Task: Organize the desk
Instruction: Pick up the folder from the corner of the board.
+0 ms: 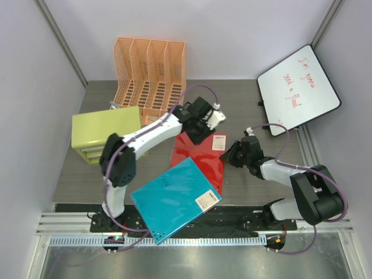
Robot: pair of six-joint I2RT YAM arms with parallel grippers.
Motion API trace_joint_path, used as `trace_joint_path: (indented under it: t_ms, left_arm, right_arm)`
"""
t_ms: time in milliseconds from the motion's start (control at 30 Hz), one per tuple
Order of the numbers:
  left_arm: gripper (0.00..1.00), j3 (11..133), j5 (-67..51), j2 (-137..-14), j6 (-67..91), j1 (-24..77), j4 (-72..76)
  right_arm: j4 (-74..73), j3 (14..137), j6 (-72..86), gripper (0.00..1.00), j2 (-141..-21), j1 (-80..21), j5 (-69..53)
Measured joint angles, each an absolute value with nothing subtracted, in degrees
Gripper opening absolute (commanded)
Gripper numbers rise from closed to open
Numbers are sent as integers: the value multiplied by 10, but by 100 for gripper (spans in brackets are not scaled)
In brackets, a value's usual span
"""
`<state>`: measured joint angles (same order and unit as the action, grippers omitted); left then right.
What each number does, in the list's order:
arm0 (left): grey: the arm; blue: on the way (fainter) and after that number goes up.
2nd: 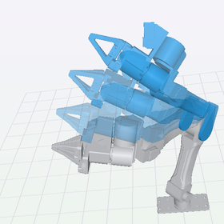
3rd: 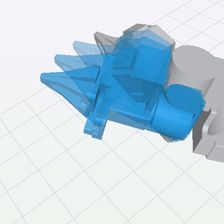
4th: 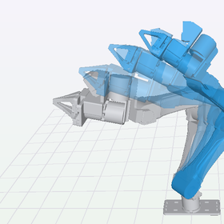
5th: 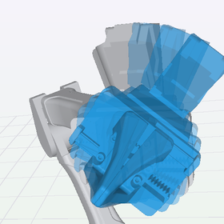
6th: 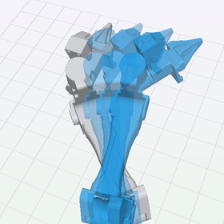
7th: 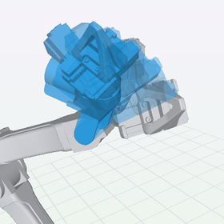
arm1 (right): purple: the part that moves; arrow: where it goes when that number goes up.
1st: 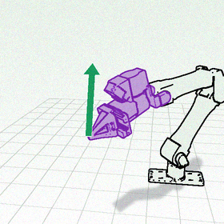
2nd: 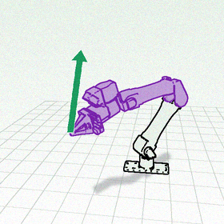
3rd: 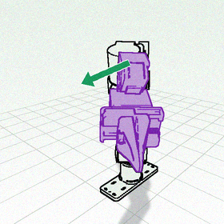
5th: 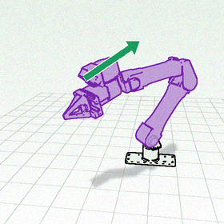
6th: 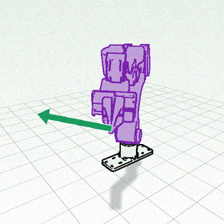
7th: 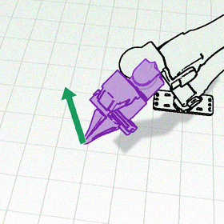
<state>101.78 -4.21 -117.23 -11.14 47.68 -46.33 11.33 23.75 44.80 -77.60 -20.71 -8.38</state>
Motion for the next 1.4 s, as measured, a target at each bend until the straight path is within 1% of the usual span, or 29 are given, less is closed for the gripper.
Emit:
trace_joint_path:
  t_ms: [67, 133, 200, 333, 467, 600, 633, 667, 700, 733, 767, 800, 867, 900, 933, 1033, 1167, 1400]
  left_arm:
    - [38, 985, -44, -1106, -114, 452, -469]
    - [38, 948, -40, -1043, -123, 415, -474]
    - [38, 912, -35, -998, -129, 373, -476]
    - [38, 837, -11, -974, -142, 308, -475]
    - [38, 764, -3, -976, -149, 303, -487]
    - [37, 759, -3, -976, -150, 310, -491]
    - [37, 759, -3, -977, -150, 311, -489]
    - [37, 759, -1, -978, -150, 311, -488]
    - [37, 759, 0, -980, -150, 312, -488]
    - [37, 759, 3, -984, -151, 312, -487]
    - [37, 759, 5, -988, -151, 314, -486]
    - [37, 758, 6, -992, -152, 315, -486]
    - [36, 755, 9, -999, -152, 319, -484]
    - [37, 751, 9, -1000, -152, 324, -483]
    - [36, 745, 10, -1000, -153, 331, -482]
    - [36, 728, 11, -1000, -154, 357, -482]
    - [36, 718, 11, -1005, -154, 395, -480]
    - [35, 720, 13, -1029, -150, 421, -463]
  right_arm:
    - [113, 237, 449, 12, -776, -207, -86]
    - [113, 237, 448, 1, -775, -207, -89]
    - [115, 237, 448, 1, -771, -206, -92]
    - [104, 237, 448, 1, -751, -209, -95]
    - [-8, 238, 436, 1, -679, -221, -81]
    - [-116, 262, 420, 1, -609, -223, -39]
    - [-137, 272, 416, 5, -593, -223, -27]
    - [-153, 282, 411, 12, -580, -222, -18]
    - [-165, 291, 405, 36, -568, -221, -16]
    - [-175, 298, 400, 43, -558, -221, -19]
    - [-183, 304, 394, 47, -552, -220, -34]
    - [-190, 308, 387, 57, -550, -219, -55]
    - [-212, 311, 375, 63, -555, -220, -102]
    - [-226, 310, 374, 69, -555, -220, -122]
    - [-242, 306, 374, 71, -552, -220, -143]
    - [-294, 291, 376, 71, -507, -220, -195]
    - [-354, 267, 397, 72, -409, -220, -265]
    - [-393, 185, 460, 71, -301, -220, -342]
